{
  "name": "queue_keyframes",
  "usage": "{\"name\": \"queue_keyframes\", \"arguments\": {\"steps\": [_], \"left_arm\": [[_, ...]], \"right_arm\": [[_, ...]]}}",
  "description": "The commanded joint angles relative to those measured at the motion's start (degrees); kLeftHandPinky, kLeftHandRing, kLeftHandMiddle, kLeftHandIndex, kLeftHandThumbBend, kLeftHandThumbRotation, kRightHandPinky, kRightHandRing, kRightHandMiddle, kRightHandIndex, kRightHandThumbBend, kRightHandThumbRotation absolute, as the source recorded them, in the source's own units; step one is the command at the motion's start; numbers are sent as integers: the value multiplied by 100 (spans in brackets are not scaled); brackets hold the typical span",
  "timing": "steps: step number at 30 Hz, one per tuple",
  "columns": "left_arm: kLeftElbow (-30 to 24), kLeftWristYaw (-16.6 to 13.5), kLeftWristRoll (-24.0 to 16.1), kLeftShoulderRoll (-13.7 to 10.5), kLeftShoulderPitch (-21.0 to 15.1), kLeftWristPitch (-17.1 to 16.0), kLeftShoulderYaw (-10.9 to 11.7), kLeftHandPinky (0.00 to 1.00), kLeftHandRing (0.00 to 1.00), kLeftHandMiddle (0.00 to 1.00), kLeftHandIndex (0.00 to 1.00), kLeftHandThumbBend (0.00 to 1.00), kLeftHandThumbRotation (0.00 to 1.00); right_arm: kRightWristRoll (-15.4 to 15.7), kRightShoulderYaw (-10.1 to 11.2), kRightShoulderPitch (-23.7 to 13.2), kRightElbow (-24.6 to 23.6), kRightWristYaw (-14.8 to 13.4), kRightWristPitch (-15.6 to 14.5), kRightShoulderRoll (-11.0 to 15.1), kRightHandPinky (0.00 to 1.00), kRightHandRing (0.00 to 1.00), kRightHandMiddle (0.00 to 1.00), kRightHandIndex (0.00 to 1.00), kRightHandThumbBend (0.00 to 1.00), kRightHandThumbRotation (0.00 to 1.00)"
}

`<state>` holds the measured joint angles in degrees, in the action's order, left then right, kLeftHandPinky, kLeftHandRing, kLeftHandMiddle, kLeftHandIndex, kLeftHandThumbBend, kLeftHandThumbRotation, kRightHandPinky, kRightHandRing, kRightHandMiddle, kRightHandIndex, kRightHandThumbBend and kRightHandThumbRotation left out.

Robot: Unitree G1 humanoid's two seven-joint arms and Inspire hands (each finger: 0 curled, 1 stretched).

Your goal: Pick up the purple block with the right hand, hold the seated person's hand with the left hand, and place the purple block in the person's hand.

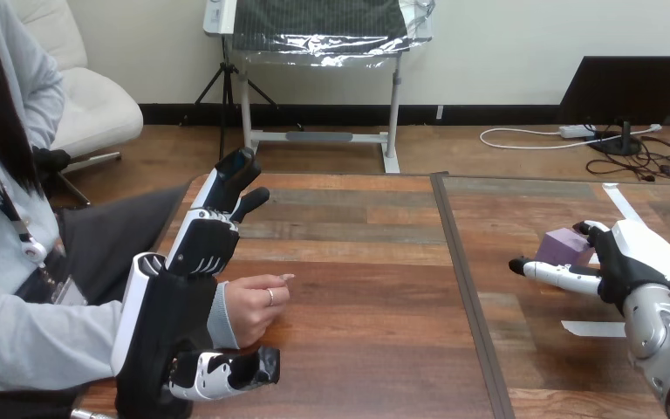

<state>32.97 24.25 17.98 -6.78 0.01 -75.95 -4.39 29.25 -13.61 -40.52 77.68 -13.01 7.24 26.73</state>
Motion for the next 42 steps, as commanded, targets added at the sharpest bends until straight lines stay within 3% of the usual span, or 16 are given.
{"name": "queue_keyframes", "arguments": {"steps": [1, 15, 25, 31, 42], "left_arm": [[-210, 13, 60, -34, -214, -85, -33, 88, 95, 96, 93, 100, 67], [-204, 23, 66, -51, -214, -52, 0, 88, 94, 96, 93, 100, 66], [-202, 59, 112, -36, -237, 7, -31, 88, 95, 96, 93, 100, 65], [-164, 54, 63, -14, -257, -16, -18, 88, 94, 96, 93, 100, 65], [-268, 141, 229, -10, -217, 171, -134, 88, 95, 96, 93, 100, 64]], "right_arm": [[82, -107, -102, 35, -32, 48, -159, 78, 91, 93, 92, 100, 75], [69, -137, -141, -12, -227, 423, -95, 97, 99, 99, 99, 100, 81], [-30, -67, -214, -29, -229, 647, -66, 100, 100, 100, 100, 100, 89], [33, -112, -297, -43, -397, 787, -29, 100, 100, 100, 100, 100, 92], [11, -79, -435, -26, -443, 810, 4, 100, 100, 100, 100, 100, 89]]}}
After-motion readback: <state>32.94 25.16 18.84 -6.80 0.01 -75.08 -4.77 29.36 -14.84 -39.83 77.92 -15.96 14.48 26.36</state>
